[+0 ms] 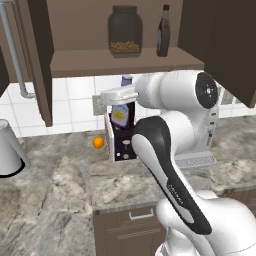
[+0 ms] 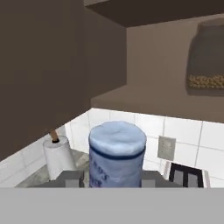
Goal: Pick the syrup bottle and condiment bottle from the counter and place them in the cabinet.
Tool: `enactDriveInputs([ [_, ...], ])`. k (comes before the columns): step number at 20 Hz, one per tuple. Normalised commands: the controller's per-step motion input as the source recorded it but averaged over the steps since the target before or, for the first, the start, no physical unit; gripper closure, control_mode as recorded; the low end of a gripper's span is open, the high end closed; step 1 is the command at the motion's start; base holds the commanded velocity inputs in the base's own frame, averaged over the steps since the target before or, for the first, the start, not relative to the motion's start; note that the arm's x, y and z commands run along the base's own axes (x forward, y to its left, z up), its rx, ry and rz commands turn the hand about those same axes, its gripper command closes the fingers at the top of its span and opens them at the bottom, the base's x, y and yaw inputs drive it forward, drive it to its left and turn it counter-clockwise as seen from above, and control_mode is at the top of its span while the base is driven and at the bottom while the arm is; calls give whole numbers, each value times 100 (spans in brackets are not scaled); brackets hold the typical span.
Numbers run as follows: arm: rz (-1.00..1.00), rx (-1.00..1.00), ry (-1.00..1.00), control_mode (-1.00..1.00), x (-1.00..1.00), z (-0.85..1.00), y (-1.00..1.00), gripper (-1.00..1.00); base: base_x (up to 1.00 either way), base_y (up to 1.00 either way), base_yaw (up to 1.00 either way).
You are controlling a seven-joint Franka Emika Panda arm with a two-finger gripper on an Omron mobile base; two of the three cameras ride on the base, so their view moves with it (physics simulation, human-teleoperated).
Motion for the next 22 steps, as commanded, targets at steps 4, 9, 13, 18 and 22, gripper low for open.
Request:
enactDriveInputs([
  [4,-30,-10,2,-100,19,47,-26,100,0,0,0],
  [9,-12,1,-2,-100,10,2,-11,100,0,0,0],
  [13,-1,1,0,-100,9,2,0,100,0,0,0],
  [18,-8,8,0,-100,24,34,-1,100,0,0,0],
  [22,-9,10,-15,-100,8,25,-9,100,0,0,0],
])
